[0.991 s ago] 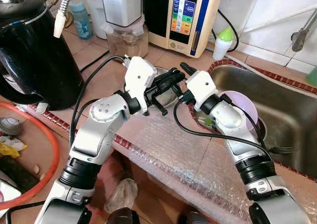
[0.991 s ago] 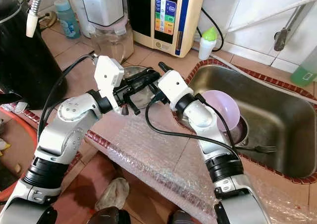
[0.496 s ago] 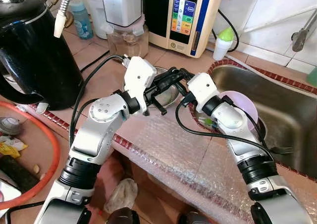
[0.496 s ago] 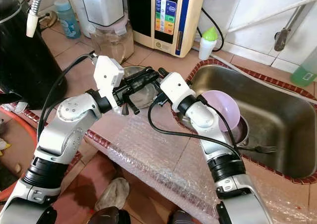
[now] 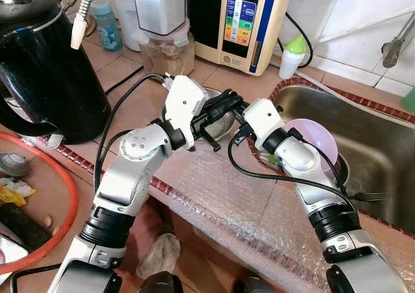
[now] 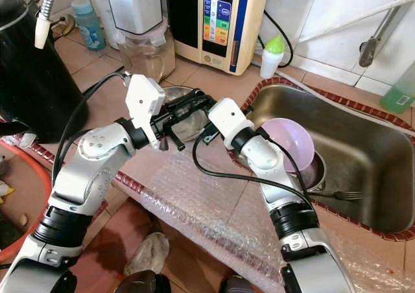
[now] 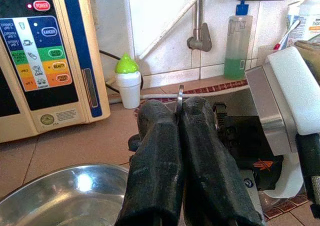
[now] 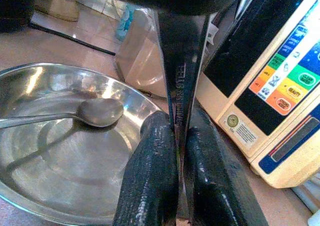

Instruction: Kitchen organization

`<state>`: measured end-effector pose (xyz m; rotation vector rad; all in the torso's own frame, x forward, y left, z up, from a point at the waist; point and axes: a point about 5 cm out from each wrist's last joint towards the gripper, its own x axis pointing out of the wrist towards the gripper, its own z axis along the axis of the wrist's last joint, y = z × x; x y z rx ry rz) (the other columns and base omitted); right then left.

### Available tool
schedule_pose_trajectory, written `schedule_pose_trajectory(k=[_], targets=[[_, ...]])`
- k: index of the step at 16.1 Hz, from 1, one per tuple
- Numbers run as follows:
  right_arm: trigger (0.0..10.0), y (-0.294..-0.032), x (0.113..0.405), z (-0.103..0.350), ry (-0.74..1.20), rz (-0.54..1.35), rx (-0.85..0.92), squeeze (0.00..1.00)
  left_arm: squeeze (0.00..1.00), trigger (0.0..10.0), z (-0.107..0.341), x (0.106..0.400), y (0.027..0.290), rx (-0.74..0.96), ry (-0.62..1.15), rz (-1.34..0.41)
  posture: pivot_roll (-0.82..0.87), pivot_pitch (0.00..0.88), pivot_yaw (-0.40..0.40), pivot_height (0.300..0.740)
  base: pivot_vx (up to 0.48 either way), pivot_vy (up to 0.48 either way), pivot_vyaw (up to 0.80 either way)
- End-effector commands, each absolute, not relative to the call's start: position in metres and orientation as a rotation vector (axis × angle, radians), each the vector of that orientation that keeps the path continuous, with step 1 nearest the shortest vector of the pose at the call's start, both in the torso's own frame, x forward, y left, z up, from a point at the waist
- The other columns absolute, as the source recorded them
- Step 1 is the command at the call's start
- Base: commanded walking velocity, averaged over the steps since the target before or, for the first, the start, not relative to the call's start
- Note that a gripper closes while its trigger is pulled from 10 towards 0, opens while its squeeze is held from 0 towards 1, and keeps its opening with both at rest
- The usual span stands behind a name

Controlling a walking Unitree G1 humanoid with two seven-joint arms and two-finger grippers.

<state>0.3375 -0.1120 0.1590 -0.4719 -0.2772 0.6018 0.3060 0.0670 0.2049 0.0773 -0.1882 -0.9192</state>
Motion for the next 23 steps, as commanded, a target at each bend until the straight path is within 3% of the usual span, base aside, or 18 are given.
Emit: schedule_pose_trajectory(k=[1, 2, 4, 5, 6, 7, 13, 16, 20, 21, 22, 23], targets=[[0.0, -0.123, 0.343, 0.164, -0.277, 0.534, -0.456, 0.00, 0.00, 4.2, 0.198, 0.300, 0.065, 0.099, -0.176, -0.936, 0.03, 0.035, 0.014, 0.740, 0.000, 0.000, 0.00], [0.0, -0.123, 0.343, 0.164, -0.280, 0.527, -0.455, 0.00, 0.00, 4.7, 0.196, 0.299, 0.065, 0.108, -0.174, -0.930, 0.03, 0.035, 0.014, 0.740, 0.000, 0.000, 0.00], [0.0, -0.126, 0.345, 0.167, -0.298, 0.489, -0.457, 0.00, 0.00, 8.7, 0.194, 0.296, 0.065, 0.117, -0.175, -0.922, 0.04, 0.042, 0.013, 0.740, 0.000, 0.000, 0.00], [0.0, -0.129, 0.346, 0.169, -0.305, 0.460, -0.452, 0.00, 0.00, 10.0, 0.194, 0.295, 0.064, 0.123, -0.172, -0.935, 0.04, 0.042, 0.013, 0.740, 0.000, 0.000, 0.00], [0.0, -0.134, 0.349, 0.174, -0.327, 0.409, -0.444, 0.00, 0.00, 10.0, 0.194, 0.293, 0.063, 0.143, -0.180, -0.942, 0.04, 0.042, 0.013, 0.740, 0.000, 0.000, 0.00], [0.0, -0.141, 0.351, 0.180, -0.349, 0.349, -0.442, 0.00, 1.00, 10.0, 0.195, 0.290, 0.061, 0.176, -0.195, -0.956, 0.04, 0.046, 0.017, 0.740, 0.000, 0.000, 0.00], [0.0, -0.169, 0.359, 0.183, -0.330, 0.166, -0.515, 0.00, 1.00, 10.0, 0.199, 0.277, 0.064, 0.203, -0.221, -0.972, 0.05, 0.053, 0.008, 0.740, 0.000, 0.000, 0.00], [0.0, -0.189, 0.366, 0.160, -0.154, 0.043, -0.515, 0.00, 1.00, 10.0, 0.190, 0.273, 0.078, 0.247, -0.189, -0.910, 0.06, 0.051, 0.004, 0.740, 0.000, 0.000, 0.00], [0.0, -0.223, 0.356, 0.108, 0.171, -0.132, -0.303, 0.00, 1.00, 10.0, 0.177, 0.264, 0.101, 0.342, -0.163, -0.820, 0.09, 0.070, -0.014, 0.740, 0.000, 0.000, 0.00], [0.0, -0.228, 0.353, 0.099, 0.224, -0.162, -0.262, 0.64, 1.00, 10.0, 0.174, 0.260, 0.106, 0.359, -0.172, -0.789, 0.09, 0.075, -0.017, 0.740, 0.000, 0.000, 0.00], [1.1, -0.229, 0.352, 0.094, 0.256, -0.179, -0.228, 1.00, 1.00, 10.0, 0.173, 0.259, 0.110, 0.355, -0.181, -0.760, 0.09, 0.076, -0.020, 0.740, 0.000, 0.000, 0.00], [3.9, -0.229, 0.351, 0.090, 0.282, -0.189, -0.207, 1.00, 1.00, 10.0, 0.172, 0.258, 0.112, 0.379, -0.197, -0.746, 0.09, 0.075, -0.024, 0.740, 0.000, 0.000, 0.00]])
